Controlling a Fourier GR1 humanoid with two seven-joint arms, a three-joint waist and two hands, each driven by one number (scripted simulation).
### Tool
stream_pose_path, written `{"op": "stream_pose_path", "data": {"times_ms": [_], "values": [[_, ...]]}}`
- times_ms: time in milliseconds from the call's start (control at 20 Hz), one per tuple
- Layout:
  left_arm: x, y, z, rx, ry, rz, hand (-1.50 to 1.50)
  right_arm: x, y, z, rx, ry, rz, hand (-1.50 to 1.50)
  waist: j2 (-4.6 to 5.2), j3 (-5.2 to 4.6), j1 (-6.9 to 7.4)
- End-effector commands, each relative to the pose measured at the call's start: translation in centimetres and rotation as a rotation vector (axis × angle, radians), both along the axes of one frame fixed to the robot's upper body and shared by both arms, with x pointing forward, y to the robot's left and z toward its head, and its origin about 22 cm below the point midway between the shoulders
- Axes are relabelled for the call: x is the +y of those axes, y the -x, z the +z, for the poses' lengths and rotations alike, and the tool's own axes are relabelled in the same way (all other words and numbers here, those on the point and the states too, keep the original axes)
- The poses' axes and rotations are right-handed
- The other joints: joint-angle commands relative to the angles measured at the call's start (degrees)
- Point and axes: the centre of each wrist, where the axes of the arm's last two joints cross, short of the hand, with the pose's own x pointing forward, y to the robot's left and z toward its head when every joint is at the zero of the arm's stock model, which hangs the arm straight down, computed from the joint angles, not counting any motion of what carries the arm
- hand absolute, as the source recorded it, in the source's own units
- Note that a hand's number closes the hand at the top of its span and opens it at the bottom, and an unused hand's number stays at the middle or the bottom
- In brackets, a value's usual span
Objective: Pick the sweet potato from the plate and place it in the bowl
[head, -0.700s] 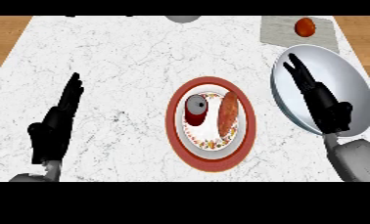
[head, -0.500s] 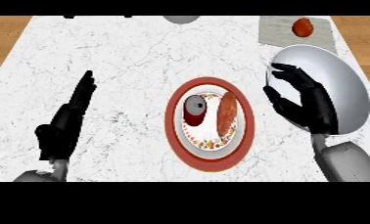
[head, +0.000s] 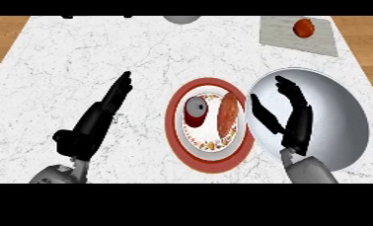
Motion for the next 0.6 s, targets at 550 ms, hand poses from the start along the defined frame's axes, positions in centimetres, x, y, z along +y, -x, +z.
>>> {"op": "stream_pose_path", "data": {"times_ms": [550], "values": [[-0.7,-1.0,-0.2,0.018,0.018,-0.071,0.00,0.8,-3.4,2.5,0.777,0.443,0.197,-1.50,-0.10,-0.17,1.86]]}}
